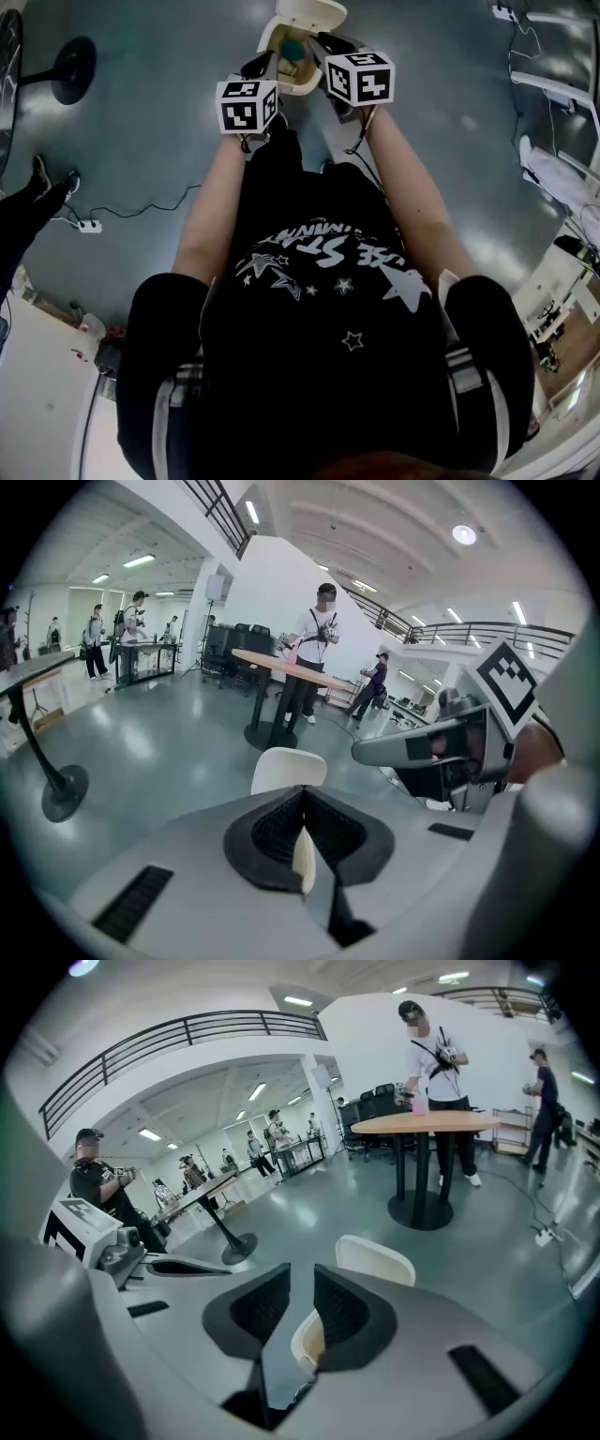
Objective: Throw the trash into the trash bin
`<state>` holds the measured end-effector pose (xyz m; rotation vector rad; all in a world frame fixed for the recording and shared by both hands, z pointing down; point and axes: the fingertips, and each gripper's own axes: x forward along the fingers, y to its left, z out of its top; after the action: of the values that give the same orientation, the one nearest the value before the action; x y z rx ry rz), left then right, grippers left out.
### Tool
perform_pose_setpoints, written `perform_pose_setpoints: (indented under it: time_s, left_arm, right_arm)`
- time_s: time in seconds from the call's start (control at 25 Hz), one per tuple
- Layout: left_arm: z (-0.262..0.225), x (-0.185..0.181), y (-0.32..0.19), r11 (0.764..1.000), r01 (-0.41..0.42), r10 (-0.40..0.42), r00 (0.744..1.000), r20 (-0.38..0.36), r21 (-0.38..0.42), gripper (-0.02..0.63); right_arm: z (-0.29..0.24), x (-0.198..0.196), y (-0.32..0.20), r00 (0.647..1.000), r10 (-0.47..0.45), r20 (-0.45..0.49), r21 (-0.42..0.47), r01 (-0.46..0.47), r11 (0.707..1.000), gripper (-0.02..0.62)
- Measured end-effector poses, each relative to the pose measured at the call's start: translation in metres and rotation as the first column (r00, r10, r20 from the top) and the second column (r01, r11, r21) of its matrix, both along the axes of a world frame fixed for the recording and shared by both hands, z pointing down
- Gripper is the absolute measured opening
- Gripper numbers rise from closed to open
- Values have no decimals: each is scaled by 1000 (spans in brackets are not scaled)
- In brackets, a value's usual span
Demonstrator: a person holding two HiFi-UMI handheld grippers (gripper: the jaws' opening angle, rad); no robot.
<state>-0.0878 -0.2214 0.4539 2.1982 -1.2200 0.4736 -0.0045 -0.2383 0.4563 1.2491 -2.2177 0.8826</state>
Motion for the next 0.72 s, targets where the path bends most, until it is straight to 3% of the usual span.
perform_pose_setpoints:
  time_s: [0.24,0.72]
  left_arm:
    - [-24,2,44,998,59,-60,998,25,37,11]
    - [-78,32,156,982,84,-95,994,58,167,11]
  right_arm:
    - [-19,19,47,998,-57,32,20,56,998,86]
    - [-49,64,161,987,-128,94,77,121,990,84]
